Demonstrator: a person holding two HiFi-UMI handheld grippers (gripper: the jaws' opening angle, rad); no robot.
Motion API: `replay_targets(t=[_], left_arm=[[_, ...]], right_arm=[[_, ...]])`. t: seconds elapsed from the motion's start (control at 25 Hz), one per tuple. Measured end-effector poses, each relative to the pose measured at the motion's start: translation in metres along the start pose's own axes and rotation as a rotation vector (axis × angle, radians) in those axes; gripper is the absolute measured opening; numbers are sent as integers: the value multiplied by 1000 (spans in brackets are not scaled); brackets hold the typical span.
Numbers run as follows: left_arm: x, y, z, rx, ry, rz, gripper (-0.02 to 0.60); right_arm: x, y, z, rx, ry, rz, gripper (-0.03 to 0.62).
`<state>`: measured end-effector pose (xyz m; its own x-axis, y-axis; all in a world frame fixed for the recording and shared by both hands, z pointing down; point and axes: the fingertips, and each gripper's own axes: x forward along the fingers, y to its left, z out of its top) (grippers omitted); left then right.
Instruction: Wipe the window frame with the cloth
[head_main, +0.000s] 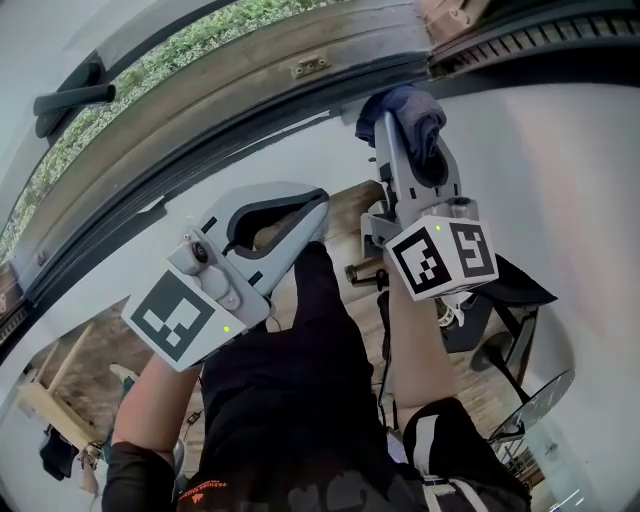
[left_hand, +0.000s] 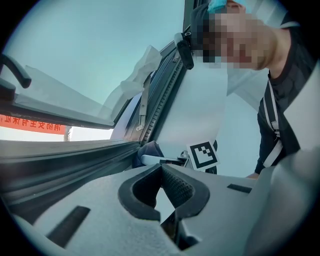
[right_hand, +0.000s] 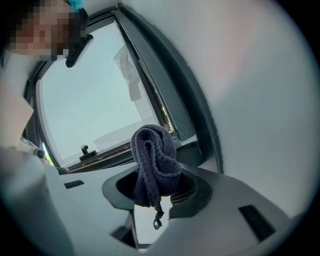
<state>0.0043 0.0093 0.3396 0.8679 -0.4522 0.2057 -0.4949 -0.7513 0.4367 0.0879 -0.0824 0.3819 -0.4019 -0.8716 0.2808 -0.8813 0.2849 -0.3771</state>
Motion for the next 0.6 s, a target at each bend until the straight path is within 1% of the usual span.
replay_targets(t=[0.24,0.6], left_arm=[[-15,-1,-1,0,-10,8,20],[-43,3,0,2,-28,36,20]], right_arm=[[2,22,-13,-4,27,29,121],[4,49,-27,-5,57,47,121]])
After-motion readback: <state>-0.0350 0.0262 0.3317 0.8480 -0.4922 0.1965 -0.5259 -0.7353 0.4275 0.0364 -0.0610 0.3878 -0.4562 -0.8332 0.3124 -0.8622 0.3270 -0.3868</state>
